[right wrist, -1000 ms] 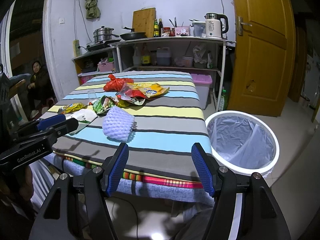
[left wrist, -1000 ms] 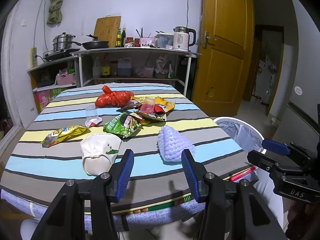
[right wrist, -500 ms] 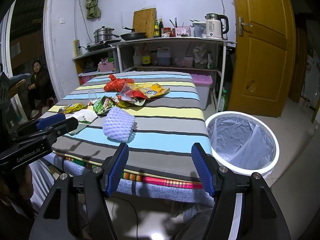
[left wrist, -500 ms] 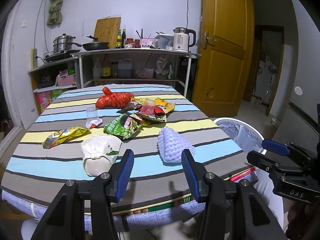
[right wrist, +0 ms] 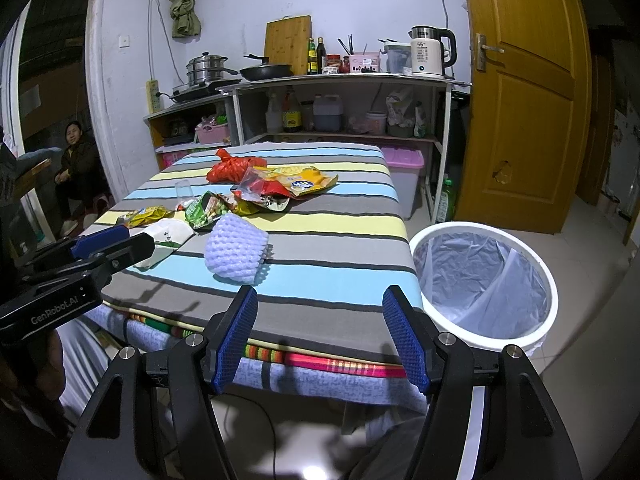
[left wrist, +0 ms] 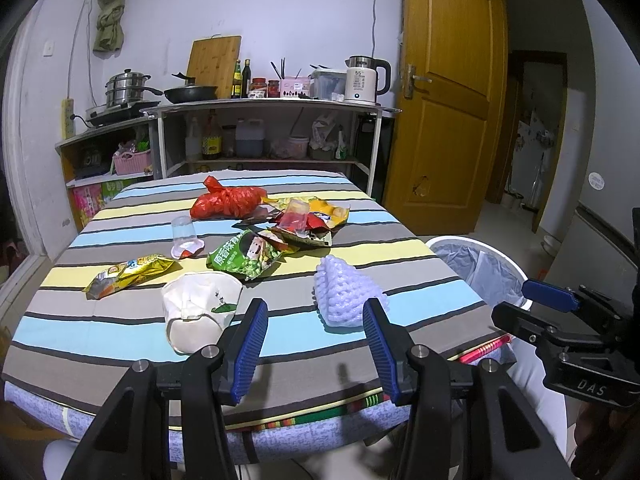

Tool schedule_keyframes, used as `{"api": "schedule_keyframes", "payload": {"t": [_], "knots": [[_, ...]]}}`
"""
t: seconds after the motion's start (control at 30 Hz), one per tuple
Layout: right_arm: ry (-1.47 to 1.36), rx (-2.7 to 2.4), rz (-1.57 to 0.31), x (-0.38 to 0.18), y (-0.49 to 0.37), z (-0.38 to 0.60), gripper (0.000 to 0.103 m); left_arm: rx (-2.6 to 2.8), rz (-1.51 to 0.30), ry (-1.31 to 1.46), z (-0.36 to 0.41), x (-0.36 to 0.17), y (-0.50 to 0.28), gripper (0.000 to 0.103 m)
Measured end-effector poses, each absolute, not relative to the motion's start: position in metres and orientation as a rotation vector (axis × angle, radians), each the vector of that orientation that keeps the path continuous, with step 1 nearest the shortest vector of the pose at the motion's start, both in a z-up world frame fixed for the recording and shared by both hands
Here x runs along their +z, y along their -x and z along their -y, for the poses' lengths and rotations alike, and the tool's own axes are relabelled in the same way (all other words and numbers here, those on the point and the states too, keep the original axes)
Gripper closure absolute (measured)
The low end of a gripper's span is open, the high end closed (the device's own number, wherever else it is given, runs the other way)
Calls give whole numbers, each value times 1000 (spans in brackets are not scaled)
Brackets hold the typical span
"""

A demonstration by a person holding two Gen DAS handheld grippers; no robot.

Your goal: Collect trash

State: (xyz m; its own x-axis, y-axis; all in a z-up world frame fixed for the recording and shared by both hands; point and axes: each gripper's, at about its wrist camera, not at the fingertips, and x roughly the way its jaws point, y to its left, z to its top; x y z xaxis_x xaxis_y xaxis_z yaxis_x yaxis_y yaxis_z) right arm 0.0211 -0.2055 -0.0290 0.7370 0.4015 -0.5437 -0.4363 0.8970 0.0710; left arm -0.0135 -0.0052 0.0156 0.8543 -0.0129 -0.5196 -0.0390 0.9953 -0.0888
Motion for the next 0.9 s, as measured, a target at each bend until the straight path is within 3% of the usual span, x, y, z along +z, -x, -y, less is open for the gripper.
{"api": "schedule_keyframes", "payload": {"t": [0.9], "knots": [[64,460,-584,-28,-21,205,37,17,-544,97,5,20,13,54]]}}
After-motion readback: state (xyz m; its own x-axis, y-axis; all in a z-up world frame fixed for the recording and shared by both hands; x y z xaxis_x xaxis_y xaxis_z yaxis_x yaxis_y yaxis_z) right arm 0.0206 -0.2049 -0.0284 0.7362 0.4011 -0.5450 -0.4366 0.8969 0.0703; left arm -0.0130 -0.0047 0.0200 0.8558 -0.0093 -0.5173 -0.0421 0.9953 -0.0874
